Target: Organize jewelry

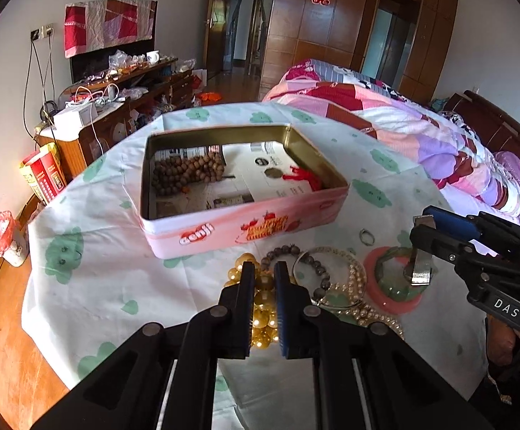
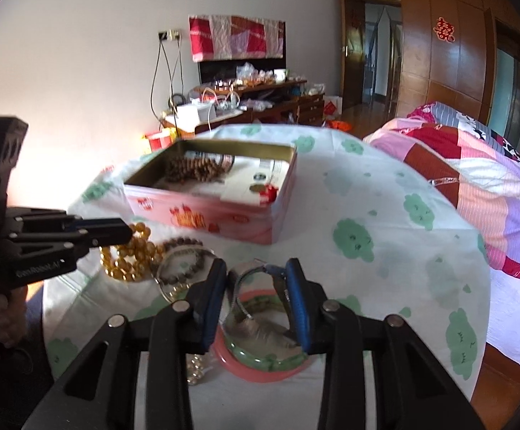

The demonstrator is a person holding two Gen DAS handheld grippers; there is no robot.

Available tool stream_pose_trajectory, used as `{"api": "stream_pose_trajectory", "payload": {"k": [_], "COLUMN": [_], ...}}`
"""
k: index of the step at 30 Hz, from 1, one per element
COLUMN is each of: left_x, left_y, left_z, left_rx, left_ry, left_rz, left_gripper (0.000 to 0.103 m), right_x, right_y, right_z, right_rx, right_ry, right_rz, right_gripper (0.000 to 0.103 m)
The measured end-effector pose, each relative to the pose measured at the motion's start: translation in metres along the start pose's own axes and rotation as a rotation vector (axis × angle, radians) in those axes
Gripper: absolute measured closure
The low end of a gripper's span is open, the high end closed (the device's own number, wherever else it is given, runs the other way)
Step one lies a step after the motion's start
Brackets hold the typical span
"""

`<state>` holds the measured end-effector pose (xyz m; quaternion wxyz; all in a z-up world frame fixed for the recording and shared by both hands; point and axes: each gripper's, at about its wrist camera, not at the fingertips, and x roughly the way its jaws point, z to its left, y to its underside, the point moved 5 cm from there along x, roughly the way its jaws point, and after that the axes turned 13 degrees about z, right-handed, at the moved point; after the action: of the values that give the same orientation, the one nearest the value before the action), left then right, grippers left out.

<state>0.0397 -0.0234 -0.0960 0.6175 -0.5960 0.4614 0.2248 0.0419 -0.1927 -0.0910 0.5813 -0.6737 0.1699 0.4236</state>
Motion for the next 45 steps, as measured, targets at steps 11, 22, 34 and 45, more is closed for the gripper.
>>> {"api": "stream_pose_trajectory", "payload": {"k": [11,22,34,45], "left_x": [-0.035,-0.051,-0.048,-0.031], "left_y": [-0.019,-0.05,-0.082,-0.099], "left_z": [0.006,0.016,0.028,0.036], "left_rx": [-0.013,-0.013,-0.005,-0.016], "left_ry": [-0.009,-0.031,-0.075,-0.098], "left_rz": [-0.092,-0.167,-0.2,-0.196], "left_gripper": [0.093,0.093,0.093,0.093], "right_x": [-0.021,-0.018,-0.014,0.008], "right_y": [-0.017,-0.04,-0.082,-0.107], "right_z": [-0.002,-0.01,-0.006,0.005], "right_rx": [0.006,0.01,-0.018,-0.053], "right_ry": [-0.007,-0.013,-0.023,-0.034], "right_rz": [-0.067,-0.091,-0.124,-0.115], "right_gripper": [0.066,0.066,0.066,0.066]}}
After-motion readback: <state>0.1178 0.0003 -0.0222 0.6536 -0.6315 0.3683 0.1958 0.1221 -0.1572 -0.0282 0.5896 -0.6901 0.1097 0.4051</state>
